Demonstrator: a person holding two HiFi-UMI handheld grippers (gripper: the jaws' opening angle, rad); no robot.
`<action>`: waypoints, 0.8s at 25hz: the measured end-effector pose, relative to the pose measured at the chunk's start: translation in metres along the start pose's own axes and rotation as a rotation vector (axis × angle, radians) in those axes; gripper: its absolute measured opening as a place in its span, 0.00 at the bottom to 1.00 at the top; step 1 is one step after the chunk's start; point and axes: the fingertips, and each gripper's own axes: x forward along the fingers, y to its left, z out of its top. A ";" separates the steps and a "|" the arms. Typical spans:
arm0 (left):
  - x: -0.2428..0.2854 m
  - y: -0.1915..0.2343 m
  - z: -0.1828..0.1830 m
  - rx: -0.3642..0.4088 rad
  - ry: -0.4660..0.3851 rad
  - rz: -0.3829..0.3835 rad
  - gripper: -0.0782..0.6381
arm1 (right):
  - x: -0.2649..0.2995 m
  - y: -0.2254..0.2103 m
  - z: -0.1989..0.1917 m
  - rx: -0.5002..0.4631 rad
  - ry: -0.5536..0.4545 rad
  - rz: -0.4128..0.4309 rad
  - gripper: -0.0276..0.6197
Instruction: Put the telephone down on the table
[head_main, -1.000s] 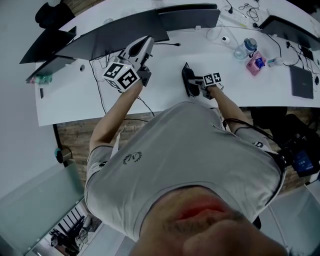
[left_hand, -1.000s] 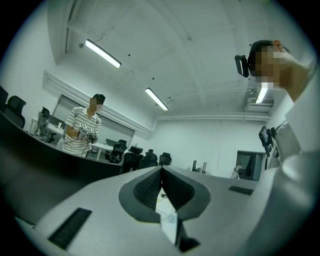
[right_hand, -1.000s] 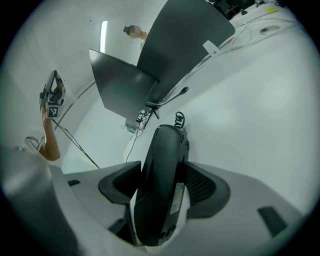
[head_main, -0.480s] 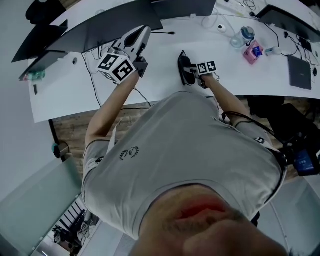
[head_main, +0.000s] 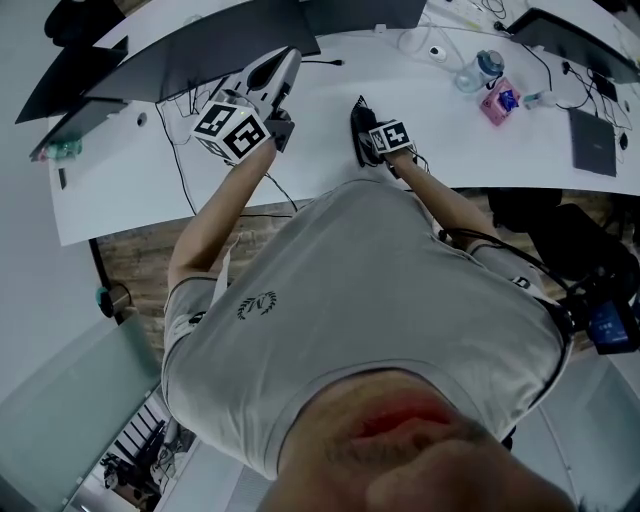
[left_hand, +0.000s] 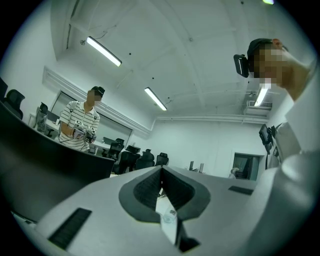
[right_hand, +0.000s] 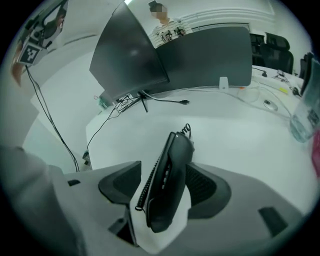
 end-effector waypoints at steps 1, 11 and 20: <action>0.001 0.000 -0.001 -0.002 -0.001 -0.001 0.12 | 0.003 0.002 0.000 -0.016 0.014 -0.005 0.47; -0.007 0.004 0.002 -0.001 -0.013 0.019 0.12 | 0.016 -0.009 -0.006 -0.018 0.073 0.011 0.40; -0.005 0.003 0.005 0.004 -0.013 0.017 0.12 | 0.018 -0.015 -0.001 0.210 -0.048 0.189 0.40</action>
